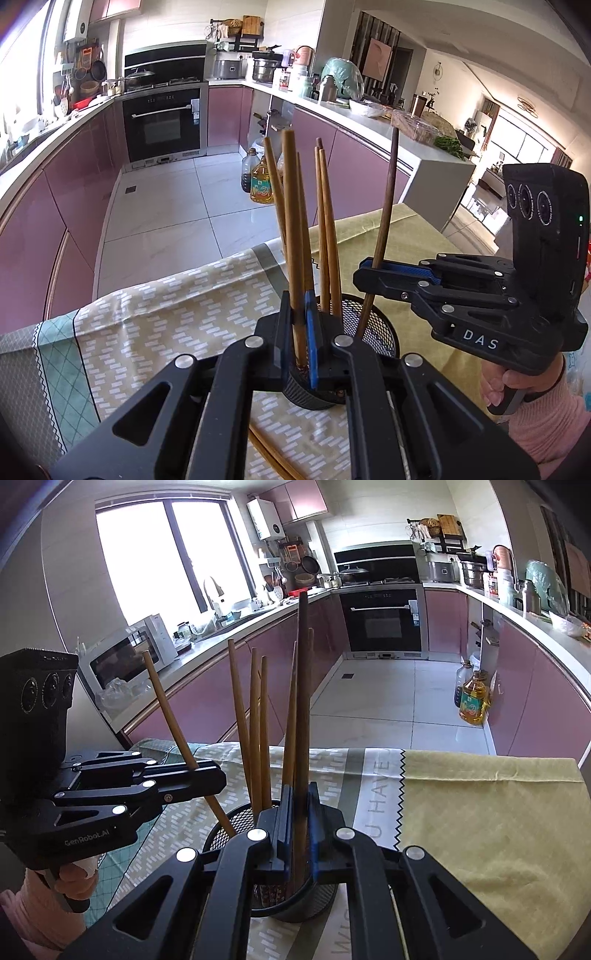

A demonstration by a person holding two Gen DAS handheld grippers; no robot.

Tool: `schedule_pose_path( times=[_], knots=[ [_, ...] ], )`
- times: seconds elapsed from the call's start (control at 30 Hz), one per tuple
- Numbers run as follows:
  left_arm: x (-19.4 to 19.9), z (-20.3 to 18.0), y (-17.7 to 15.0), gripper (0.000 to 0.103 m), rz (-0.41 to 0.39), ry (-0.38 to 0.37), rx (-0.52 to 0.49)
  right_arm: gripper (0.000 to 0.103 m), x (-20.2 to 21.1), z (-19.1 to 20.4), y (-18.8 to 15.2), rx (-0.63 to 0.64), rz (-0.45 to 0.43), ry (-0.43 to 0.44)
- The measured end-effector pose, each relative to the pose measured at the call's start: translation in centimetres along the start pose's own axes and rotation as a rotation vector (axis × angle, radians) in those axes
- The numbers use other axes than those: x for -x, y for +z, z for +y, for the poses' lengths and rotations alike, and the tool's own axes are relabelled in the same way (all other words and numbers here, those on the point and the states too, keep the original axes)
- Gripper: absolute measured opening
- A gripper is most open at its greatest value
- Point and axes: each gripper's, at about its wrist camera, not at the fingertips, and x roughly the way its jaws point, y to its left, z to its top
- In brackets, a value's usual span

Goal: Organize utensils
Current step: 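Lower the left tool's chopstick into the cup and open while the right tool releases its chopstick, then move both open tools back over the last two chopsticks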

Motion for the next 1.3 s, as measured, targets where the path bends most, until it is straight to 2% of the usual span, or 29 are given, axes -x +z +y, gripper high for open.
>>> schedule_pose_path(
  times=[0.23,0.3,0.4,0.47,0.67,0.77,0.83,0.9,0.97,1.1,1.3],
  knots=[
    [0.0,0.5,-0.8,0.008,-0.006,0.004,0.021,0.009,0.2,0.2,-0.2,-0.011,-0.016,0.001],
    [0.4,0.4,-1.0,0.012,-0.021,0.002,0.017,0.010,0.4,0.3,-0.3,-0.011,-0.020,0.004],
    [1.0,0.4,-1.5,0.015,-0.039,0.013,0.024,0.018,1.1,0.6,-0.5,-0.002,-0.035,0.007],
    [1.8,0.4,-1.9,0.016,-0.062,0.024,0.028,0.019,1.9,1.1,-0.7,0.012,-0.052,0.015],
    [5.4,0.4,-4.0,0.029,-0.159,0.042,0.041,0.032,4.3,3.0,-2.0,0.073,-0.089,0.064],
    [7.1,0.7,-5.6,0.036,-0.192,0.067,0.051,0.035,5.2,3.9,-2.9,0.094,-0.090,0.107],
    [7.9,1.1,-6.8,0.043,-0.203,0.087,0.064,0.037,5.3,4.5,-3.6,0.114,-0.076,0.127],
    [8.4,1.5,-8.2,0.049,-0.204,0.113,0.077,0.044,4.9,5.3,-4.6,0.131,-0.051,0.142],
    [8.7,2.1,-9.5,0.056,-0.195,0.138,0.102,0.044,4.0,6.0,-5.9,0.143,-0.010,0.144],
    [8.0,3.1,-12.1,0.062,-0.141,0.203,0.133,0.044,1.2,7.1,-8.6,0.139,0.093,0.158],
    [6.3,4.0,-15.6,0.063,-0.060,0.260,0.159,0.044,-2.2,8.6,-11.7,0.141,0.212,0.124]
  ],
)
